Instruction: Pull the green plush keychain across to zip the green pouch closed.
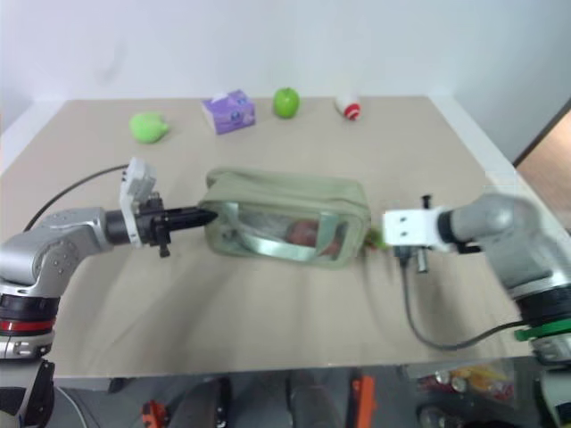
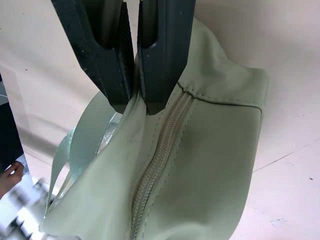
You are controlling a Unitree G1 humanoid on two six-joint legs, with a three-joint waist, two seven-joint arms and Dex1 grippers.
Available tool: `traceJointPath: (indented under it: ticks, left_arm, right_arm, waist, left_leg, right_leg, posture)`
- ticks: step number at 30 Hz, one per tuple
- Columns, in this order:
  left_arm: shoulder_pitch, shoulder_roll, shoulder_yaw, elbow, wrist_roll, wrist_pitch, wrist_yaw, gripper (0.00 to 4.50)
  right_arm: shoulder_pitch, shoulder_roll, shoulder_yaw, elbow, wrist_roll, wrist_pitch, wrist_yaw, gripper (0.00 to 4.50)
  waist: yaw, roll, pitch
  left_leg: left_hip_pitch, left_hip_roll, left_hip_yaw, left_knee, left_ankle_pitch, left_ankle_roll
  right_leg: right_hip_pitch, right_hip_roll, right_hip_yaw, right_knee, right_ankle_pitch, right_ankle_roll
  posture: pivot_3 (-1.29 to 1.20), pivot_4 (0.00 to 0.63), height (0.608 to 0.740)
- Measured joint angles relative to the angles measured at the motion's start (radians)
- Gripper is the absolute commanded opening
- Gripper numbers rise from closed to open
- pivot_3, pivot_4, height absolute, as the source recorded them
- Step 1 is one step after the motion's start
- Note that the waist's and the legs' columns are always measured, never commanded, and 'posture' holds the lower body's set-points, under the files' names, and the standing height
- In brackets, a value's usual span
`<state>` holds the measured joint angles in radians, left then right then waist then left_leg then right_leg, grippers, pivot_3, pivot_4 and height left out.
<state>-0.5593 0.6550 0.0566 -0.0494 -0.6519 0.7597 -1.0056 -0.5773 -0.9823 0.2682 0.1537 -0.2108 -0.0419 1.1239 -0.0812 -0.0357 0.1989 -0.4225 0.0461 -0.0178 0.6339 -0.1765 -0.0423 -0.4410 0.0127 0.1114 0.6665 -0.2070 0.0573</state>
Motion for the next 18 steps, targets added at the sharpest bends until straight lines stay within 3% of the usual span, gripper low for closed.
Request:
traceJointPath:
  ticks: [4, 9, 18]
  left_arm:
    - [0.001, 0.0, 0.005, 0.001, -0.004, 0.01, 0.015, 0.0]
    - [0.005, 0.0, 0.016, 0.001, -0.009, 0.026, 0.02, 0.0]
    - [0.019, 0.0, 0.034, -0.002, -0.032, 0.034, 0.046, 0.0]
  right_arm:
    - [-0.003, 0.046, 0.002, 0.023, -0.068, -0.001, -0.078, 0.07]
    - [0.018, 0.035, -0.004, -0.012, -0.056, -0.019, -0.026, 0.07]
    - [-0.016, -0.019, -0.17, -0.018, 0.281, 0.227, 0.231, 0.07]
  waist:
    - [-0.005, -0.003, -0.002]
    - [-0.01, -0.004, -0.003]
    - [-0.011, -0.004, -0.002]
  left_leg:
    - [0.002, 0.001, 0.0, 0.0, 0.0, 0.0]
    - [0.004, 0.001, -0.001, 0.0, 0.0, 0.0]
    - [0.003, 0.0, -0.001, 0.0, 0.0, 0.0]
  right_leg:
    - [0.001, 0.001, 0.0, 0.0, 0.0, 0.0]
    - [0.003, 0.001, 0.0, 0.0, 0.001, 0.0]
    - [0.003, 0.001, 0.0, 0.0, 0.0, -0.001]
  posture:
    - [0.0, 0.15, 0.74]
    - [0.0, 0.15, 0.74]
    - [0.0, 0.15, 0.74]
